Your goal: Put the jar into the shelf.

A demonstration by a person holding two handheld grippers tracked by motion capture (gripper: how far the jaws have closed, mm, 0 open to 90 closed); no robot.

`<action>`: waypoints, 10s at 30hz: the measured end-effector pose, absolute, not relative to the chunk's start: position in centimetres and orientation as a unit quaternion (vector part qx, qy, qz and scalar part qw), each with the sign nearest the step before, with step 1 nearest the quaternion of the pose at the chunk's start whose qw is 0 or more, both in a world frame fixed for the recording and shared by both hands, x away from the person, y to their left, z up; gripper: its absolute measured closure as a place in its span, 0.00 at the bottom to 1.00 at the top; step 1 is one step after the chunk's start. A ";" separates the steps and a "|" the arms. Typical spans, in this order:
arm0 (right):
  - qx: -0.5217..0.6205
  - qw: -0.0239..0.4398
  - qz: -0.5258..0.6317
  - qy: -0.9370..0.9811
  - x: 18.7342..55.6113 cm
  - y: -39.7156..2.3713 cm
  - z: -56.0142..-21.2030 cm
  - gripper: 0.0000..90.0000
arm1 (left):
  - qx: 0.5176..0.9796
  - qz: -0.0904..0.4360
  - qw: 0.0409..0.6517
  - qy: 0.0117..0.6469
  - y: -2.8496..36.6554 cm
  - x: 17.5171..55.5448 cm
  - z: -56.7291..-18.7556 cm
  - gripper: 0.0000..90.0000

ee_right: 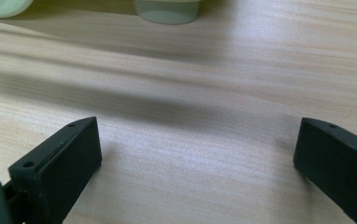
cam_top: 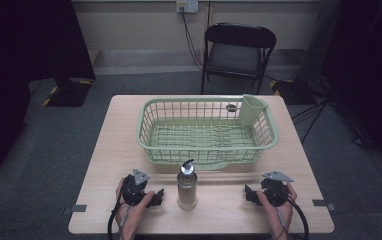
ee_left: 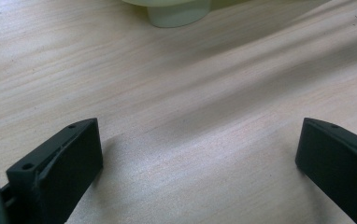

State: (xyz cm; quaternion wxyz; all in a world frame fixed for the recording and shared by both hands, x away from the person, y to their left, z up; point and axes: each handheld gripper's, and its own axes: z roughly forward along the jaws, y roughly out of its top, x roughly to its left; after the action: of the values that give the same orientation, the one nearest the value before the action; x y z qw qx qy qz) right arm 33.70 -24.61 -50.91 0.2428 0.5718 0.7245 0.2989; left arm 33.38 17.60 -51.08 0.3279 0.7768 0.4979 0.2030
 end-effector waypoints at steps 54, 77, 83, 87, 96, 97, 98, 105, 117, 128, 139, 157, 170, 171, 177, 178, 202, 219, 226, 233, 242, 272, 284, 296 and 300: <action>0.574 0.244 0.296 0.723 33.8 -24.5 -50.9 0.00 | 0.749 0.223 0.390 0.487 17.4 31.6 -48.5 0.04; 0.574 0.245 0.296 0.723 33.8 -24.5 -50.9 0.00 | 0.740 0.216 0.447 0.454 16.5 28.5 -45.5 0.07; 0.574 0.245 0.296 0.723 33.8 -24.5 -50.9 0.00 | 0.738 0.216 0.457 0.447 16.4 27.9 -44.5 0.05; 0.574 0.245 0.296 0.723 33.8 -24.5 -50.9 0.00 | 0.736 0.211 0.469 0.440 16.4 27.6 -43.9 0.05; 0.574 0.245 0.296 0.723 33.8 -24.5 -50.9 0.00 | 0.744 0.212 0.477 0.417 15.9 26.4 -42.2 0.05; 0.574 0.245 0.296 0.723 33.8 -24.5 -50.9 0.00 | 0.746 0.213 0.478 0.413 15.8 26.2 -41.9 0.05; 0.574 0.245 0.296 0.723 33.8 -24.5 -50.9 0.00 | 0.746 0.213 0.478 0.413 15.8 26.2 -41.9 0.05; 0.574 0.245 0.296 0.723 33.8 -24.5 -50.9 0.00 | 0.746 0.200 0.496 0.397 15.2 26.1 -41.0 0.05; 0.574 0.245 0.296 0.723 33.8 -24.5 -50.9 0.00 | 0.758 0.175 0.503 0.377 13.8 26.2 -40.6 0.05; 0.575 0.245 0.296 0.723 33.8 -24.5 -50.9 0.00 | 0.783 0.146 0.501 0.338 11.3 28.0 -41.1 0.03; 0.574 0.245 0.296 0.723 33.8 -24.5 -50.9 0.00 | 0.793 0.126 0.500 0.324 10.6 29.8 -41.8 0.17; 0.575 0.245 0.296 0.723 33.8 -24.5 -50.9 0.00 | 0.805 0.120 0.487 0.316 10.2 30.7 -42.7 0.31; 0.574 0.245 0.296 0.723 33.8 -24.5 -50.9 0.00 | 0.807 0.133 0.483 0.313 9.9 30.6 -42.6 0.37; 0.574 0.244 0.296 0.723 33.8 -24.5 -50.9 0.00 | 0.806 0.134 0.485 0.313 9.9 30.6 -42.6 0.37; 0.574 0.244 0.296 0.723 33.8 -24.5 -50.9 0.00 | 0.804 0.139 0.485 0.315 10.0 30.5 -42.6 0.37; 0.574 0.244 0.296 0.723 33.8 -24.5 -50.9 0.00 | 0.804 0.139 0.485 0.315 10.0 30.5 -42.6 0.37; 0.575 0.244 0.295 0.723 33.8 -24.5 -50.9 0.00 | 0.791 0.139 0.506 0.314 10.7 30.1 -41.2 0.38; 0.575 0.244 0.296 0.723 33.8 -24.5 -50.9 0.00 | 0.781 0.156 0.524 0.303 11.1 29.5 -39.2 0.38; 0.575 0.244 0.295 0.723 33.8 -24.5 -50.9 0.00 | 0.776 0.166 0.531 0.297 11.3 29.4 -38.3 0.38; 0.575 0.244 0.296 0.723 33.8 -24.5 -50.9 0.00 | 0.770 0.176 0.542 0.286 11.4 29.4 -36.7 0.38; 0.575 0.244 0.296 0.723 33.8 -24.5 -50.9 0.00 | 0.762 0.188 0.555 0.276 11.5 29.6 -34.8 0.38; 0.575 0.244 0.296 0.723 33.8 -24.5 -50.9 0.00 | 0.739 0.221 0.580 0.261 11.9 31.4 -29.4 0.39; 0.574 0.244 0.296 0.723 33.8 -24.5 -50.9 0.00 | 0.740 0.224 0.576 0.266 12.2 33.9 -28.3 0.39; 0.574 0.245 0.296 0.723 33.8 -24.5 -50.9 0.00 | 0.752 0.235 0.555 0.266 11.7 36.6 -27.1 0.39; 0.574 0.244 0.295 0.724 33.8 -24.5 -50.9 0.00 | 0.758 0.237 0.548 0.263 11.4 38.2 -26.6 0.39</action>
State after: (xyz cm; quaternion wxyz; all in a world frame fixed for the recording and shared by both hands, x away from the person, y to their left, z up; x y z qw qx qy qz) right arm 33.77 -24.50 -50.90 0.2444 0.5740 0.7236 0.2954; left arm 38.15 11.42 -26.58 0.5476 0.7581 0.2631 0.2371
